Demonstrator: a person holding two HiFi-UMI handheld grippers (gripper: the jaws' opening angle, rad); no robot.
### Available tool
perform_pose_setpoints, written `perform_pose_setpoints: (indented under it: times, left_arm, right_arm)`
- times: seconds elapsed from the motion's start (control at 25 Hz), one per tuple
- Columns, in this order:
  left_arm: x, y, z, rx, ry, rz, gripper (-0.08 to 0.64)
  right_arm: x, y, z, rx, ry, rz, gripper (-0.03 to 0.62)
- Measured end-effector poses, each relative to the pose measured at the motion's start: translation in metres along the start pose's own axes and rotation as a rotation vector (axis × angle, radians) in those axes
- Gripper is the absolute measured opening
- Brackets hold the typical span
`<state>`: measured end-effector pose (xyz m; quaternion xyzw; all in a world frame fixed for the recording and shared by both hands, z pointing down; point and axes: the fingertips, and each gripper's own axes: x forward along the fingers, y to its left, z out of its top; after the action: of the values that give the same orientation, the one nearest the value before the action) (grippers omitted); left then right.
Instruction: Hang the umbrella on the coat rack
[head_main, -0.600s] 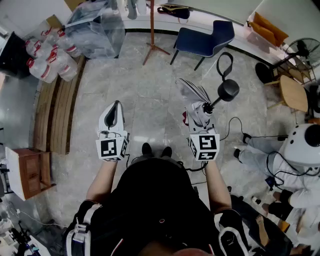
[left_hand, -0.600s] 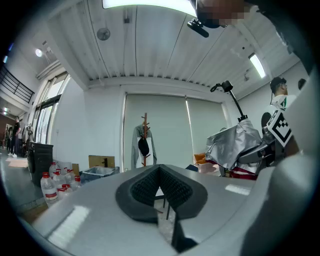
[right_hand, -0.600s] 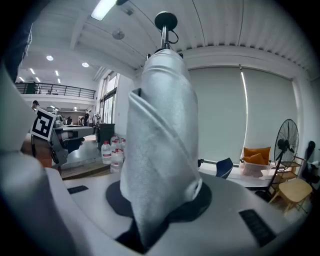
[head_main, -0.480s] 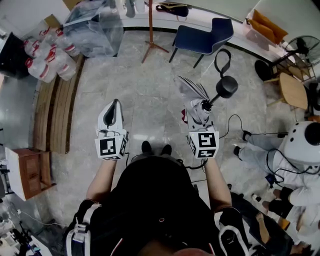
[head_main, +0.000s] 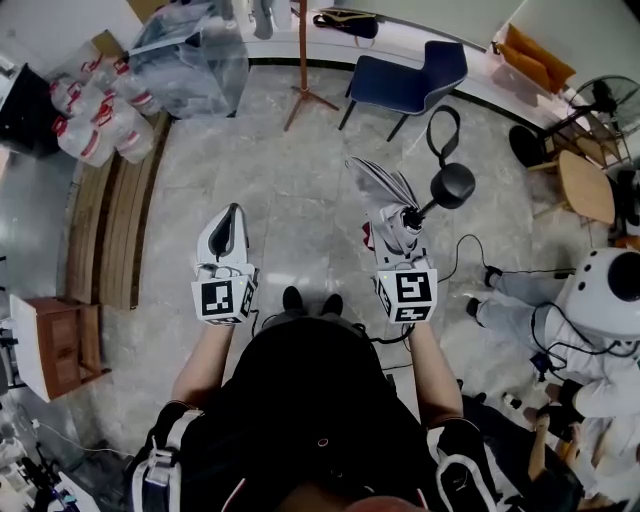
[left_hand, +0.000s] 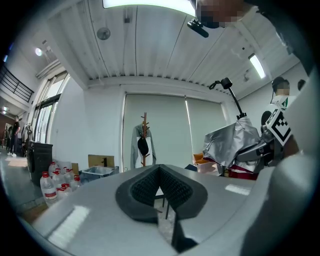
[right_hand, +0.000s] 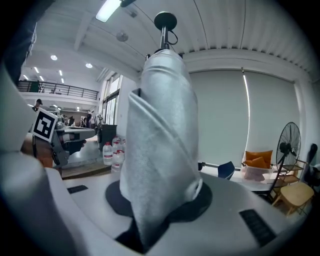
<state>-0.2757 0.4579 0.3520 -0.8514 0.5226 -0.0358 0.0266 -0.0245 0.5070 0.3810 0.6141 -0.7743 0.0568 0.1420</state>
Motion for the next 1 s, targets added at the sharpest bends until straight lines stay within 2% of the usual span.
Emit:
perform_pose_setpoints:
  times: [0.52, 0.8, 1.0]
  left_arm:
    - [0.003, -0.001, -0.002, 0.008, 0.011, -0.007, 0.000]
    - [0.011, -0.015, -0.002, 0.022, 0.016, 0.015, 0.000]
    - [0.025, -0.022, 0.000, 0.000, 0.014, 0.040, 0.000]
  right_arm:
    - [0.007, -0.007, 0.003, 0.011, 0.000, 0.010, 0.103]
    - [0.013, -0.030, 0.002, -0.013, 0.001, 0.048, 0.103]
    - [0.025, -0.050, 0.011, -0.033, -0.013, 0.085, 0.103]
